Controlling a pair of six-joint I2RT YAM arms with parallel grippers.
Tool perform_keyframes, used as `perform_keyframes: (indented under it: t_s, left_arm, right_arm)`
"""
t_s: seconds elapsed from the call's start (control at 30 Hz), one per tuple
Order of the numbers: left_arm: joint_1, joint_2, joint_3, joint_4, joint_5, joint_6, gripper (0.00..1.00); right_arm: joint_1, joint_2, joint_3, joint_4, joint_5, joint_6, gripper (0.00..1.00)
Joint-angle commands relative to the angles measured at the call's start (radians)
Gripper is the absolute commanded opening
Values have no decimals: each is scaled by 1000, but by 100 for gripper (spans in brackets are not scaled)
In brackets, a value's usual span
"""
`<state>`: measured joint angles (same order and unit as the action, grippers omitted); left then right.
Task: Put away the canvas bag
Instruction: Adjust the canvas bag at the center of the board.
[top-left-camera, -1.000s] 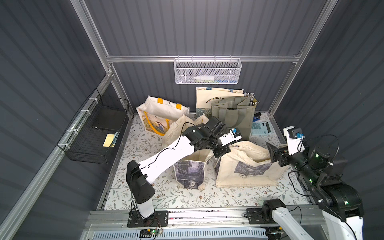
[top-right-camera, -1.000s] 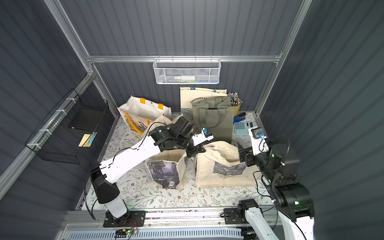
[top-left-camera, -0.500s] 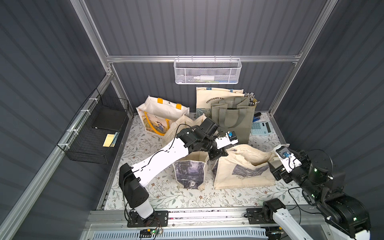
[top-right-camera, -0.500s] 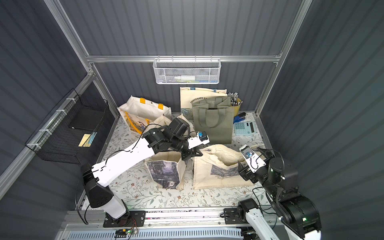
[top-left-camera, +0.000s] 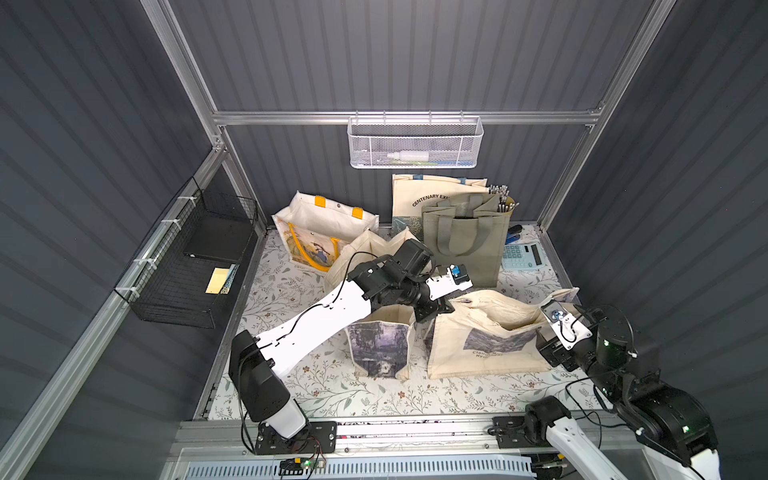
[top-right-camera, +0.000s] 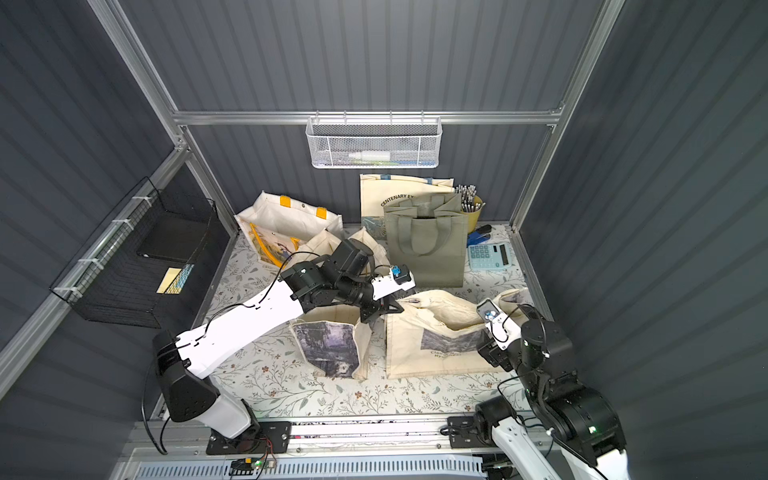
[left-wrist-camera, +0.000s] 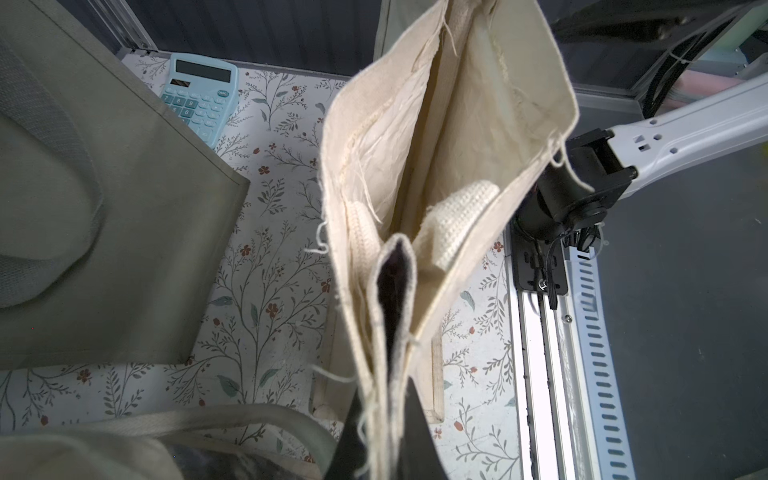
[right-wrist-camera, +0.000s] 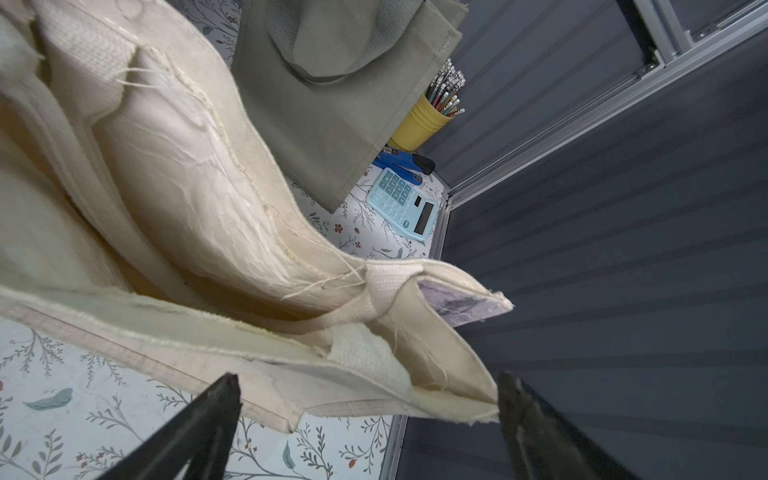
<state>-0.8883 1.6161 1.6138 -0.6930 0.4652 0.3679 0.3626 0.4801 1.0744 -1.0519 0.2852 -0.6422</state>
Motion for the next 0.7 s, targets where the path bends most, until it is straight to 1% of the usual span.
perform_keyframes:
  t_s: [0.0,0.07,0.13,0.2,0.3,0.37,0.5,0.6,0.67]
  left_arm:
    - [5,-58,-30,53,26,52,0]
    - [6,-68,-51,88,14,46,0]
    - [5,-74,-60,95,29,49,0]
    - [3,-81,-67,94,55,74,0]
    - [-12,-110,-105,141,56,94,0]
    - [-32,-128,-135,175,42,104,0]
    - [-64,-120,-129,169,11,115,0]
    - [-85,-108,-118,173,-3,134,0]
    - [-95,-101,-106,179,-12,140,0]
  right_arm:
    - [12,-4,-52,16,11,-32,97]
    - [13,-9,-65,38,-1,-51,97]
    - [17,-14,-64,58,-12,-63,98]
    - [22,-9,-60,66,-32,-68,98]
    - [26,5,-73,82,-47,-79,98]
    - [27,14,-75,115,-81,-90,99]
    - [27,18,-80,165,-220,-136,99]
    - [26,52,-71,140,-297,-156,98]
    - [27,77,-57,111,-315,-163,98]
